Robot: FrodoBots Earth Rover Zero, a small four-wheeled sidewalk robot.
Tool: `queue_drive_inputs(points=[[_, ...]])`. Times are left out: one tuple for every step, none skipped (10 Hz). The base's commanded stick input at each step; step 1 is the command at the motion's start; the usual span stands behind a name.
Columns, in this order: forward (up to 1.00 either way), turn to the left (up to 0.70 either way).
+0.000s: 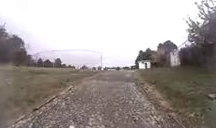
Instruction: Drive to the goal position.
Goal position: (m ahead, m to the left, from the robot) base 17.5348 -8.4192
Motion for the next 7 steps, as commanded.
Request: queue_drive_inputs(points=[[0.60, -0.15], [0.60, -0.15], [0.60, -0.15], [0.60, -0.15], [0.60, -0.15], [0.60, -0.15], [0.60, -0.15]])
